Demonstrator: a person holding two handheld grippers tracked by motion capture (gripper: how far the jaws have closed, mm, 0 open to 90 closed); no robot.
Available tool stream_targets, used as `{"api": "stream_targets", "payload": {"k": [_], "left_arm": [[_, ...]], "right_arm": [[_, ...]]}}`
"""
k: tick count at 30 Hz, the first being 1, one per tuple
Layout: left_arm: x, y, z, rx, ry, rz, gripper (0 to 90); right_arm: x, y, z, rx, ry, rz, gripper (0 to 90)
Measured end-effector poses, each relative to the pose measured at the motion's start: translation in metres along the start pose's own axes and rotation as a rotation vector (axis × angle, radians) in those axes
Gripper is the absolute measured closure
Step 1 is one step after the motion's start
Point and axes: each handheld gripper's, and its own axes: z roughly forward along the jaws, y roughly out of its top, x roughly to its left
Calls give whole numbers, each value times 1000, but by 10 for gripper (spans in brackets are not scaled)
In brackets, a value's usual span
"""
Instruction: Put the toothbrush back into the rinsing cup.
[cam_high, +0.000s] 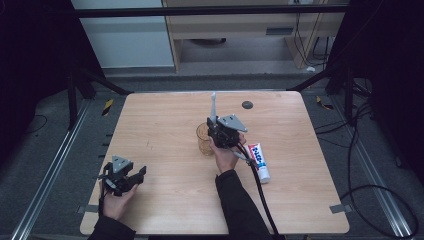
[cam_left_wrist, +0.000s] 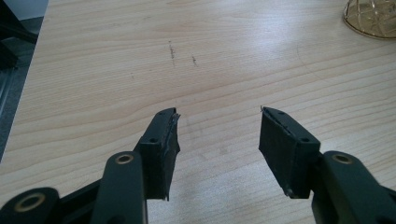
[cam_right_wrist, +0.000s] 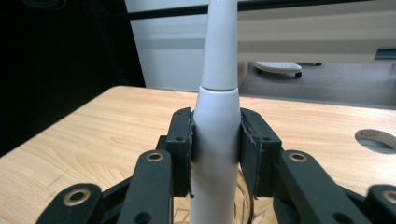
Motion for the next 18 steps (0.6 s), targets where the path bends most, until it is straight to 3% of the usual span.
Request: {"api": "stream_targets", "payload": {"k": [14,18], "left_arm": [[-1,0,0,2,-1,3,462],[-1,0,1,3,-1,4,462]], "right_arm": [[-2,-10,-2,60,-2,-48,672],[-5,-11,-4,63,3,-42,671]]}}
